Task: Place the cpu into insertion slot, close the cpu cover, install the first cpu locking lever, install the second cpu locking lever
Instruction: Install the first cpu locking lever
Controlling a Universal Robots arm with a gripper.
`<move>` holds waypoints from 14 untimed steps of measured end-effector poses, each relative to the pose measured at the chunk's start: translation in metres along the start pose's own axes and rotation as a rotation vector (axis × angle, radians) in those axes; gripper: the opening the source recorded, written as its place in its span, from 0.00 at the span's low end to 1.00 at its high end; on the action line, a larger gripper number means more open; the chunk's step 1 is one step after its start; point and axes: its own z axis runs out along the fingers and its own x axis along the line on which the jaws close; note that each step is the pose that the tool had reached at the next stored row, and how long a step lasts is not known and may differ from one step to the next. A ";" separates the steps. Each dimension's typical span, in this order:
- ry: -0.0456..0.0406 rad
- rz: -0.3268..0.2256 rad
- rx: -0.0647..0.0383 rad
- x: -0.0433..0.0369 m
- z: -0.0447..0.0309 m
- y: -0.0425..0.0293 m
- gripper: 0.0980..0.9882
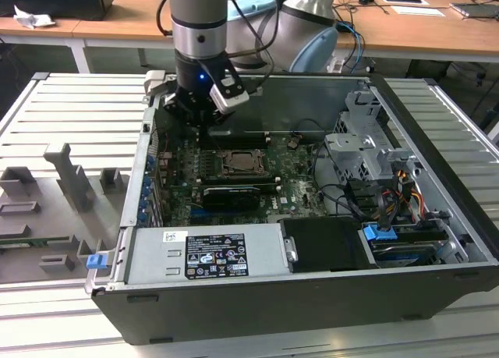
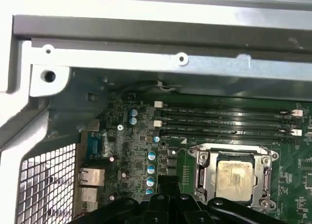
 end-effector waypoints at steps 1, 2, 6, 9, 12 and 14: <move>0.0000 0.000 0.000 0.0008 0.0002 0.0016 0.01; 0.0000 0.000 0.000 0.0015 0.0004 0.0026 0.01; 0.0000 0.000 0.000 0.0040 0.0014 0.0066 0.01; -0.0001 0.000 0.000 0.0050 0.0023 0.0103 0.01; -0.0001 0.000 0.000 0.0049 0.0034 0.0138 0.01; -0.0001 0.000 0.000 0.0046 0.0046 0.0178 0.01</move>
